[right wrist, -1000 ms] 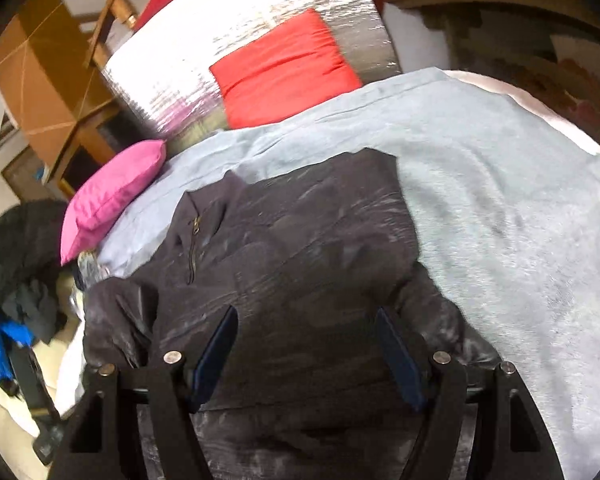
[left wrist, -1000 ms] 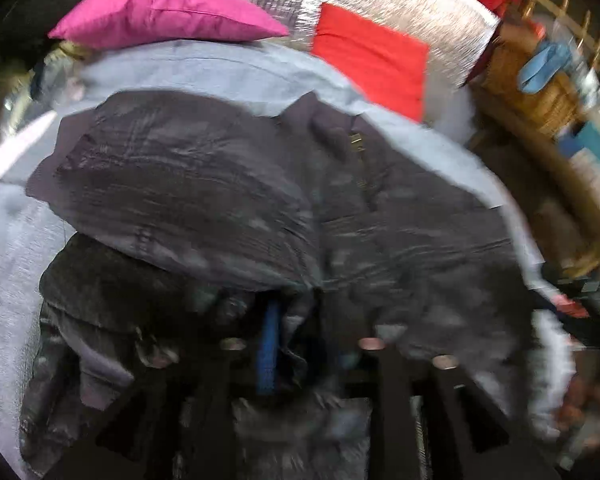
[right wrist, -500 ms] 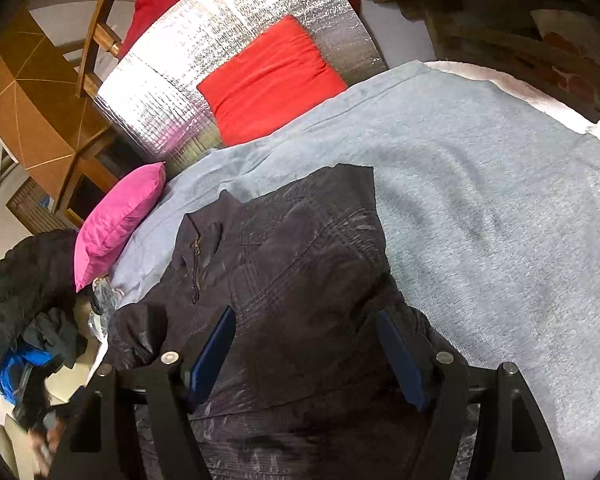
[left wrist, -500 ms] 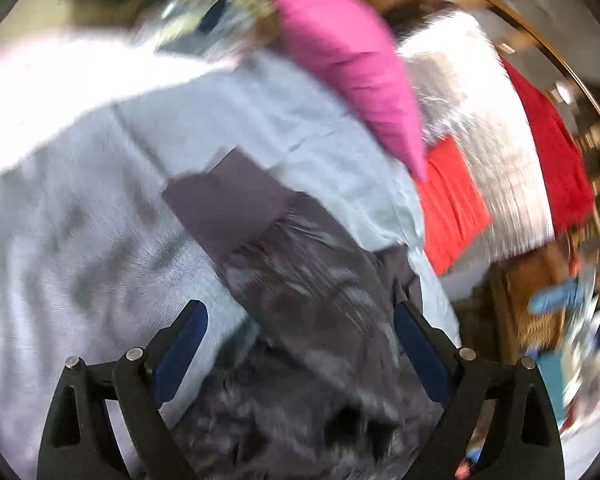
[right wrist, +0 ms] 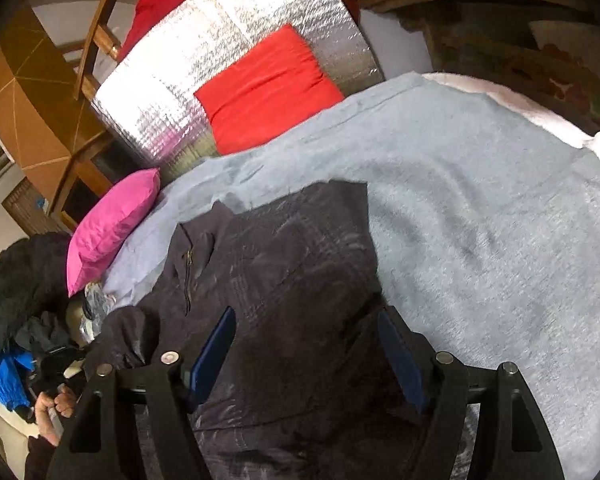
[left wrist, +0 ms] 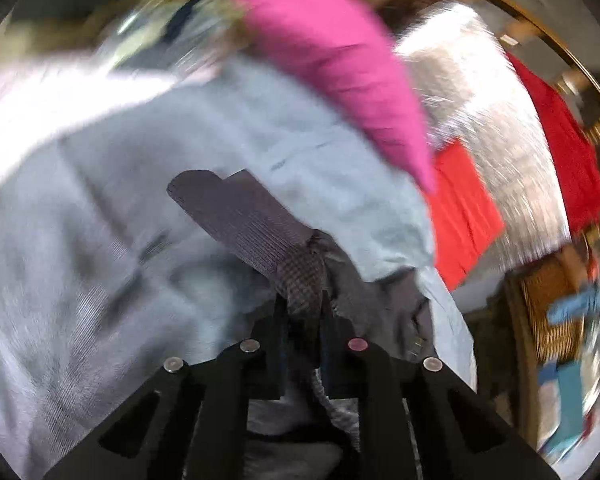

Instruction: Fold large clothes

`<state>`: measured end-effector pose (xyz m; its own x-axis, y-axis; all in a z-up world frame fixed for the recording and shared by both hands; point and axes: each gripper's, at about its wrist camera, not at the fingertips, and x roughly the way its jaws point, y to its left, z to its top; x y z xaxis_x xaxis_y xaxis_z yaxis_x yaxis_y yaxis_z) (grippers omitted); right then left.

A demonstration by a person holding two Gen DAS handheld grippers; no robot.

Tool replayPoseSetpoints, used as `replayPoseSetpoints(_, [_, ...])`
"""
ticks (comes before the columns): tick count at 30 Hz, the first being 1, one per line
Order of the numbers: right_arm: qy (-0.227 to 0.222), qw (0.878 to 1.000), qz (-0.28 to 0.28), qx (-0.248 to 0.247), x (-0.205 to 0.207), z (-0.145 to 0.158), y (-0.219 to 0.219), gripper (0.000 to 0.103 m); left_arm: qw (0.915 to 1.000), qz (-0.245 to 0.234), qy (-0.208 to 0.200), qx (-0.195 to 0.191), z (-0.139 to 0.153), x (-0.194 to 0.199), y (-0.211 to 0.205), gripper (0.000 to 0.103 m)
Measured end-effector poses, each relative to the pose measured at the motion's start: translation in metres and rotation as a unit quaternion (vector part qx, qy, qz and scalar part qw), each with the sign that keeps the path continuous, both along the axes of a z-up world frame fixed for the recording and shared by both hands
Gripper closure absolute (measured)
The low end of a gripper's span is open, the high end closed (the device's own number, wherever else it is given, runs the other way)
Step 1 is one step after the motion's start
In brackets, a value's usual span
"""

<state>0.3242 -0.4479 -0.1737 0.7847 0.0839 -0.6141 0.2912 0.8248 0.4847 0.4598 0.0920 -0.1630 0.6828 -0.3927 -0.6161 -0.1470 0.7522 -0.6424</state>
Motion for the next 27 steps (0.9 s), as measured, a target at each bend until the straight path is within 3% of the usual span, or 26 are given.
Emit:
replayPoseSetpoints(2, [-0.004, 1.000, -0.011, 0.009, -0.003, 0.002, -0.008, 0.026, 0.9978, -0.035, -0.029, 0.048, 0.032, -0.004, -0.030, 0.091])
replayPoseSetpoints(5, [-0.006, 1.000, -0.022, 0.021, -0.007, 0.002, -0.018, 0.026, 0.9866, -0.096, -0.074, 0.109, 0.075, -0.012, -0.087, 0.091])
replayPoseSetpoints(10, [-0.018, 0.998, -0.039, 0.049, -0.018, 0.005, -0.034, 0.026, 0.9542, -0.208, -0.116, 0.182, 0.110, -0.042, -0.200, 0.091])
replayPoseSetpoints(16, [-0.033, 0.993, -0.061, 0.095, -0.032, 0.007, -0.062, 0.026, 0.9082, -0.320, -0.105, 0.249, 0.082, -0.087, -0.320, 0.092])
replayPoseSetpoints(20, [-0.040, 0.988, -0.075, 0.131, -0.040, 0.005, -0.081, 0.026, 0.8895, -0.358, -0.063, 0.277, 0.031, -0.105, -0.353, 0.092])
replayPoseSetpoints(21, [-0.040, 0.987, -0.075, 0.138, -0.040, 0.004, -0.084, 0.026, 0.8846, -0.365, -0.056, 0.284, 0.021, -0.110, -0.355, 0.087])
replayPoseSetpoints(23, [-0.037, 0.986, -0.073, 0.144, -0.041, 0.003, -0.088, 0.026, 0.8772, -0.383, -0.034, 0.287, 0.009, -0.117, -0.354, 0.061])
replayPoseSetpoints(24, [-0.035, 0.986, -0.071, 0.148, -0.040, 0.003, -0.089, 0.026, 0.8776, -0.391, -0.025, 0.277, 0.007, -0.120, -0.353, 0.040])
replayPoseSetpoints(26, [-0.033, 0.985, -0.067, 0.153, -0.040, 0.001, -0.090, 0.026, 0.8826, -0.405, -0.039, 0.235, 0.017, -0.136, -0.335, 0.033])
replayPoseSetpoints(27, [-0.033, 0.986, -0.063, 0.153, -0.039, 0.001, -0.088, 0.026, 0.8799, -0.414, -0.051, 0.227, 0.022, -0.142, -0.333, 0.032])
